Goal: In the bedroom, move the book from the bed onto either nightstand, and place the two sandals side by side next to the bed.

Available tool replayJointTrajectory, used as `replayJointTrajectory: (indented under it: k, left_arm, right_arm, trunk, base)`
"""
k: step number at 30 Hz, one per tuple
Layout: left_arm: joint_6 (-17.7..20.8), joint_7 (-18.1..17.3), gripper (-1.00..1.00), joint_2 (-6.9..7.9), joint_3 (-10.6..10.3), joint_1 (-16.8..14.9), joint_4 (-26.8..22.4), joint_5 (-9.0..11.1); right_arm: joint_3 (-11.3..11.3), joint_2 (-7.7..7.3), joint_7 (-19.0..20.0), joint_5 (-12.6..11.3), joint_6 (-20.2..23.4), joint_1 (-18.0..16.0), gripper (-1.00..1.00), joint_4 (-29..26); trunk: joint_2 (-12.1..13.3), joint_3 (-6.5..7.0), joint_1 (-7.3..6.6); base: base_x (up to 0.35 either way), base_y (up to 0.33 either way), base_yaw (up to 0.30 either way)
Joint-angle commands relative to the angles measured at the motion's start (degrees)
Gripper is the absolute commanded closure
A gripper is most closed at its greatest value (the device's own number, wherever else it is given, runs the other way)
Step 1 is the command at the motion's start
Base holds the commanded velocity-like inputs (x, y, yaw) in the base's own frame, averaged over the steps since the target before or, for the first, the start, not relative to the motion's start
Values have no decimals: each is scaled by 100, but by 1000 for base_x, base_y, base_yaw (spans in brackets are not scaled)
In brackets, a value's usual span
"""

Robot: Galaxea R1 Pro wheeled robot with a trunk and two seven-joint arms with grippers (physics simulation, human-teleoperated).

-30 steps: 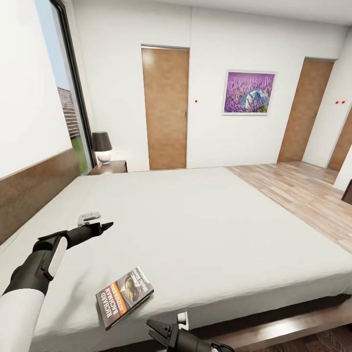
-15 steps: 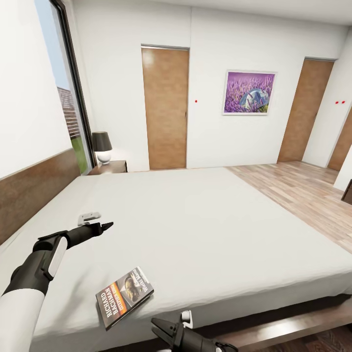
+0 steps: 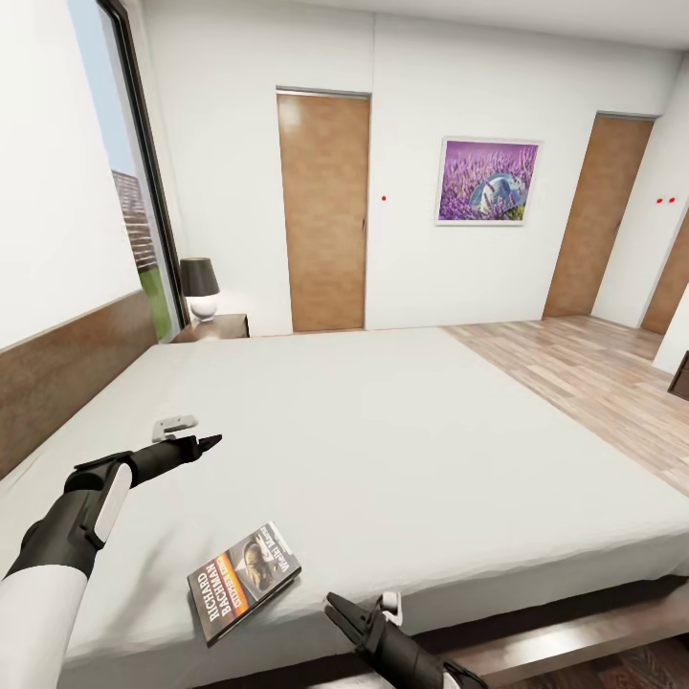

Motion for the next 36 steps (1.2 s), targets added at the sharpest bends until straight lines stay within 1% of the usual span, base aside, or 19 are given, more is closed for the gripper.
replayJointTrajectory:
  k: [1, 2, 4, 7, 12, 18, 21, 22, 25, 36]
  left_arm:
    - [44, -8, -100, -1, 10, -3, -3, 33]
    - [44, -8, -100, -1, 10, -3, -3, 33]
    - [44, -9, -100, -1, 10, -2, -3, 33]
    - [44, -6, -100, -3, 10, -2, -3, 33]
    - [44, -6, -100, -4, 10, -3, -3, 33]
    - [44, -4, -100, -8, 10, -2, -3, 33]
    - [44, -4, -100, -9, 10, -2, -3, 33]
    - [44, -4, -100, -9, 10, -3, -3, 33]
    - [44, -4, -100, -9, 10, -2, -3, 33]
    - [44, -5, -100, -10, 10, -2, -3, 33]
  right_arm:
    - [-54, -11, 62, -59, 46, -5, -100, 17]
    - [-54, -11, 62, -59, 46, -5, -100, 17]
    - [-175, -31, 162, -61, 28, -5, -100, 48]
    - [-279, -50, 273, -63, 8, -2, -100, 93]
    - [-349, -56, 339, -61, -56, 1, -100, 142]
    - [-387, -50, 359, -61, -356, 3, -100, 262]
    - [-394, -48, 362, -62, -418, 3, -100, 309]
    - [-397, -45, 364, -62, -441, 3, -100, 325]
    - [-402, -40, 369, -67, -485, 4, -100, 357]
    - [-406, -35, 374, -92, -527, 4, -100, 401]
  trunk:
    - [-3, -6, -1]
    - [-3, -6, -1]
    - [-3, -6, -1]
    - [-3, -6, -1]
    - [-3, -6, -1]
    - [-3, -6, -1]
    - [-3, -6, -1]
    - [-43, -24, 21]
    - [-163, -78, 87]
    - [-163, -78, 87]
  base:
    - [0, 0, 0]
    - [0, 0, 0]
    - [0, 0, 0]
    - [0, 0, 0]
    - [0, 0, 0]
    - [0, 0, 0]
    - [0, 0, 0]
    - [0, 0, 0]
    - [0, 0, 0]
    - [0, 0, 0]
